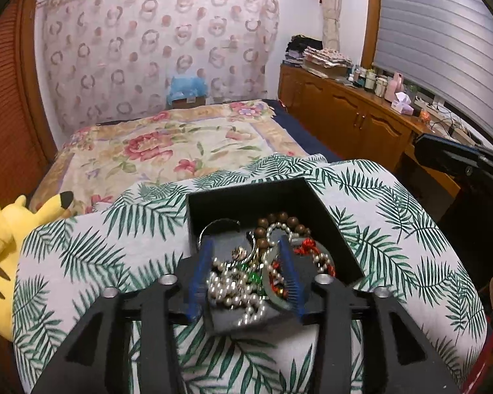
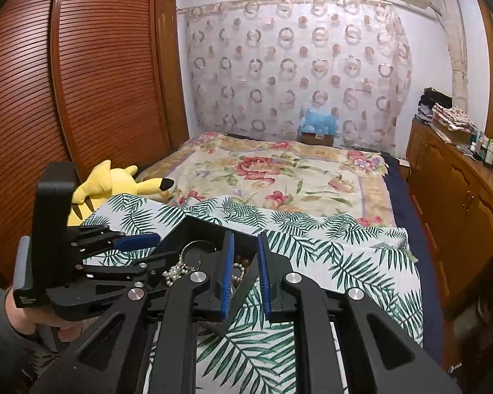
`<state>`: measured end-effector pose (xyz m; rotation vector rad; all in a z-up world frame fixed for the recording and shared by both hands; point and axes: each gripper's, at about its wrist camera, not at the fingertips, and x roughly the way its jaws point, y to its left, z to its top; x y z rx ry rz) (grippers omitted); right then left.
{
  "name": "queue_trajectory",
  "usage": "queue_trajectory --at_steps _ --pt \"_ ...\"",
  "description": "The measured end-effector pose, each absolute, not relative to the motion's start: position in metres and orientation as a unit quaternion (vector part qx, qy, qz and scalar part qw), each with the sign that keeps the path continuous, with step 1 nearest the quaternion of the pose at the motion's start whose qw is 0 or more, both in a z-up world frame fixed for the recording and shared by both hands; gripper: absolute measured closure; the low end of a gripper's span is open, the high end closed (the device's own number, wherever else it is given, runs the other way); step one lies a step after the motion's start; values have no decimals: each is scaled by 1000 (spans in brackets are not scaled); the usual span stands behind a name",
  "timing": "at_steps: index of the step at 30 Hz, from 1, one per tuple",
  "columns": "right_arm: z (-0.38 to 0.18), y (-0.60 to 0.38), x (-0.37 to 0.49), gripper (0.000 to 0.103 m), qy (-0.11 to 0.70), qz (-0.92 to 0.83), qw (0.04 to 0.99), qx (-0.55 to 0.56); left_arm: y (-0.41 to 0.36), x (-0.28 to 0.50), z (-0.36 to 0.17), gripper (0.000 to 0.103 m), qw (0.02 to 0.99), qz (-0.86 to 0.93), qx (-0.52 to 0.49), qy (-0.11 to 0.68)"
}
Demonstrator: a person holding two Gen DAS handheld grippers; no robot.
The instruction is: Organize jewelry
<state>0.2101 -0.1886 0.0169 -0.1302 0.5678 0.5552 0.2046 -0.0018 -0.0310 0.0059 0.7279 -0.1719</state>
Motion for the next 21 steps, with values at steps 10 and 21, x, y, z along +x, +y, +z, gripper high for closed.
queue_trajectory --at_steps 10,21 --pt "10 -194 177 45 259 245 933 -53 5 155 -12 11 945 -68 5 321" --pt "12 -215 127 4 215 219 951 -28 24 105 6 8 956 -23 -15 293"
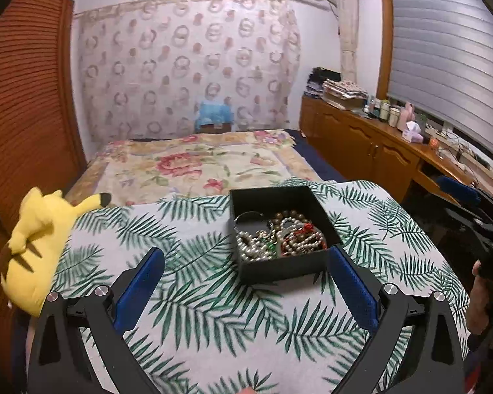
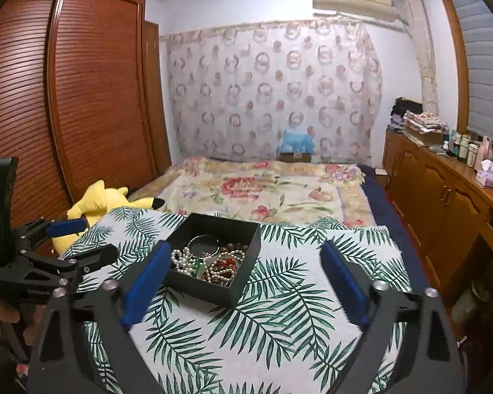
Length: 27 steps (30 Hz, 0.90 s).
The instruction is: Organize jewelry
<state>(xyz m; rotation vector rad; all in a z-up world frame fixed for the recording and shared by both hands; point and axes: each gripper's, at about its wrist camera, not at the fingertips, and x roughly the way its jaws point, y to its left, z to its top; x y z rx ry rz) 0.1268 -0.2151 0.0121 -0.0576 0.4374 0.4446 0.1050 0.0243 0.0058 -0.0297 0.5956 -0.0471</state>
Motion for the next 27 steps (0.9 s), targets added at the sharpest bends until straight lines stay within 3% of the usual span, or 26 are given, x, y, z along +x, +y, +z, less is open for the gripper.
queue_trajectory --at_steps 27 --pt "-1 -228 111 3 215 195 957 -14 36 64 11 8 962 5 -11 273"
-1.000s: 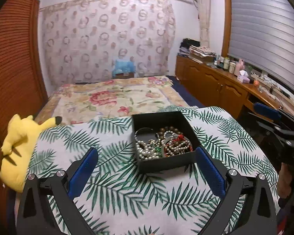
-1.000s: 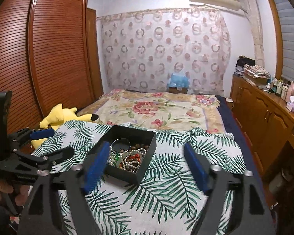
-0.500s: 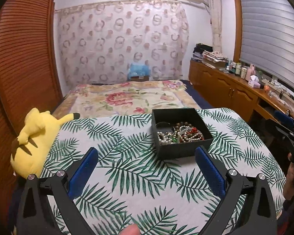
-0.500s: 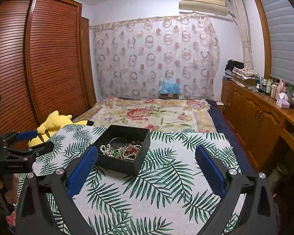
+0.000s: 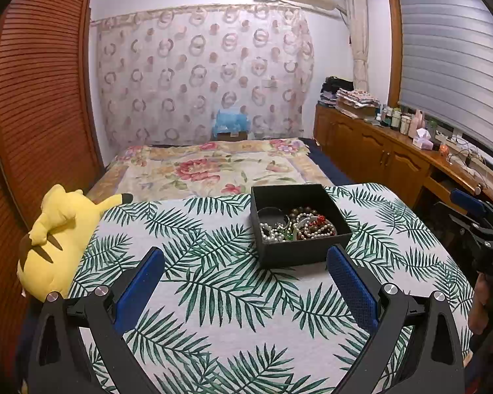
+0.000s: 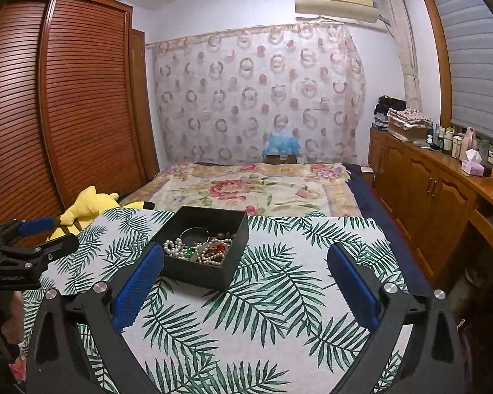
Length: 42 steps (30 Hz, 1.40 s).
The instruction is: Organize jewelry
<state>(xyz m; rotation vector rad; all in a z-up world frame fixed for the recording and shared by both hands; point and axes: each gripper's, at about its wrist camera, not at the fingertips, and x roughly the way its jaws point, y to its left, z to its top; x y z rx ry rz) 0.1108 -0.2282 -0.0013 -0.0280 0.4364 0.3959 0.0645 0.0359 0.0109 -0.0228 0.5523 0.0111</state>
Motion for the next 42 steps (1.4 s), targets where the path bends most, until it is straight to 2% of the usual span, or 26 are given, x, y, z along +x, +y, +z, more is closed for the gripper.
queue_trajectory --at_steps 42 --pt "-1 -227 110 3 214 194 957 -12 30 63 10 8 962 3 -7 273"
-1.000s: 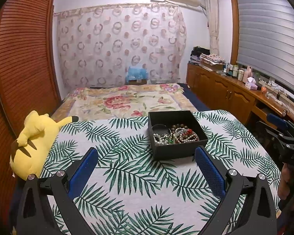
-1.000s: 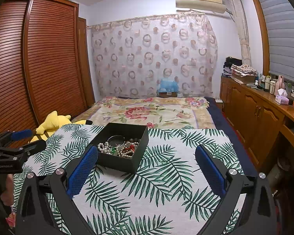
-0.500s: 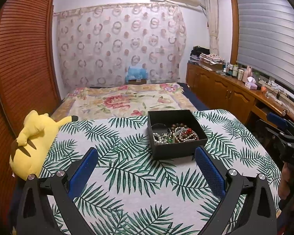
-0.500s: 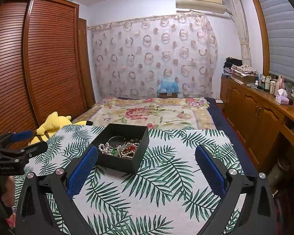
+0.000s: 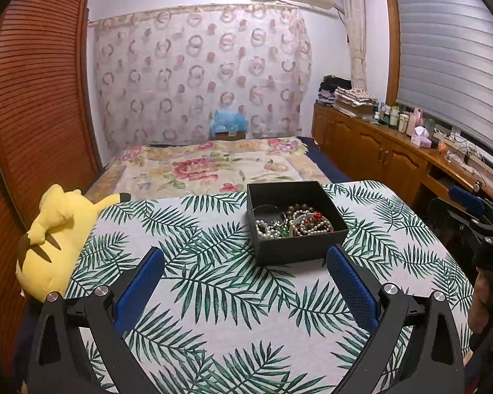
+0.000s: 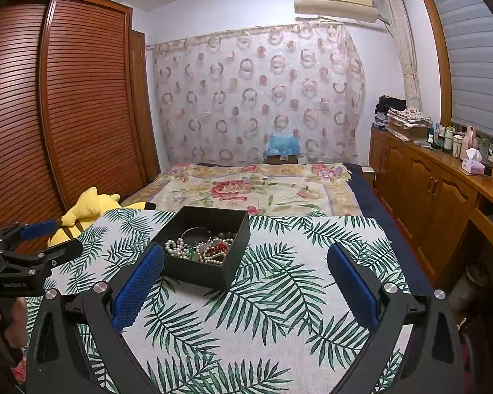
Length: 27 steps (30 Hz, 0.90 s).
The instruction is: Organize jewelry
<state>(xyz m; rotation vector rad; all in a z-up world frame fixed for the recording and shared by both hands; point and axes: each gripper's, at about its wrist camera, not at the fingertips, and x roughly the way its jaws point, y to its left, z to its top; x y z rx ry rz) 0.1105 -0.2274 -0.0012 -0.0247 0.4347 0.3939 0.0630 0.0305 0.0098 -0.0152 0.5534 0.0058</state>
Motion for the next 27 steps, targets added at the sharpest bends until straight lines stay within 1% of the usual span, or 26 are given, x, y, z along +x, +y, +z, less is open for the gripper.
queue_trajectory --at_steps 27 --pt "-1 -228 110 3 214 194 957 -12 28 62 6 8 963 7 -6 271"
